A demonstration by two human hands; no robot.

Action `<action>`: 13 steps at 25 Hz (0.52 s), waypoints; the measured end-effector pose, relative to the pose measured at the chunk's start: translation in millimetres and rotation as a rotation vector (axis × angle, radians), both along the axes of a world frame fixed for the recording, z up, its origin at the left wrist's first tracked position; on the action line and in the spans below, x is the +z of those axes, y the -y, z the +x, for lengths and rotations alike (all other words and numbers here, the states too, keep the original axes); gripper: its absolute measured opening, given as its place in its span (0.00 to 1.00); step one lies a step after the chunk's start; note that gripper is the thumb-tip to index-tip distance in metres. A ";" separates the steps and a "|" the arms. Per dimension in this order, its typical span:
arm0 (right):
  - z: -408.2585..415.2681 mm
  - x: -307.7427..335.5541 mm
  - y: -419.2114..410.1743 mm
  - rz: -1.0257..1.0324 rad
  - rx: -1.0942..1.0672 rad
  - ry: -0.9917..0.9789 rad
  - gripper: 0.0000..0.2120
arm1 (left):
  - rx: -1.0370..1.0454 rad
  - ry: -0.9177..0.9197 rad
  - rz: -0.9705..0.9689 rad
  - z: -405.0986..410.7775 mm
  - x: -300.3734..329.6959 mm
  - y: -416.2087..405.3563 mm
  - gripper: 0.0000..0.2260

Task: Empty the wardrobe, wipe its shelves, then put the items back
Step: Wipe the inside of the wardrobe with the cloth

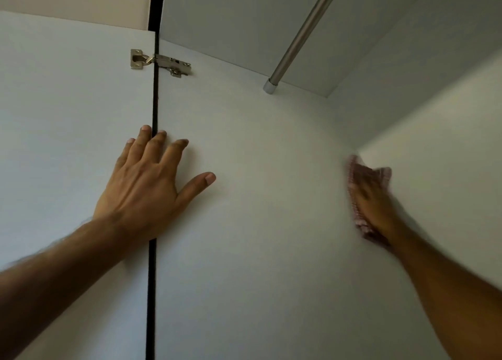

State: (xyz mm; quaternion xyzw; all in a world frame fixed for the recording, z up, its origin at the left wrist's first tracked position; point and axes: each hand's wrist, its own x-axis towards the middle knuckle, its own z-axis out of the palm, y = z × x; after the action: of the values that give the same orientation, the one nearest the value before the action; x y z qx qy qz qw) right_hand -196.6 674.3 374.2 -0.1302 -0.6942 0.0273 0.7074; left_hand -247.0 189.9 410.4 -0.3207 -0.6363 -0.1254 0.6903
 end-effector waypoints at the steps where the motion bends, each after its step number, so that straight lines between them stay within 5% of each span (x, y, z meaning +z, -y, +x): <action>1: 2.3 -15.2 -16.2 -0.103 -0.010 0.007 0.36 | -0.002 -0.002 0.001 0.0 0.2 -0.3 0.42; 6: -4.4 21.6 106.7 -0.164 -0.020 -0.053 0.33 | -0.081 -0.011 0.017 3.1 -0.5 -0.3 0.40; 10: -36.6 -9.7 318.1 0.372 0.024 -0.068 0.29 | -0.240 0.033 0.068 7.5 -2.1 2.6 0.38; 13: -29.9 -61.8 381.2 0.465 0.226 -0.006 0.28 | -0.286 0.061 0.078 7.7 -14.6 5.2 0.35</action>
State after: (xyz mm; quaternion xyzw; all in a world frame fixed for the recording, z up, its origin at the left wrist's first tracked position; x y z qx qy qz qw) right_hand -226.5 293.1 312.4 0.1144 -0.6898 -0.0536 0.7129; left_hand -239.3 184.7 395.9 -0.3769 -0.5994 -0.2570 0.6577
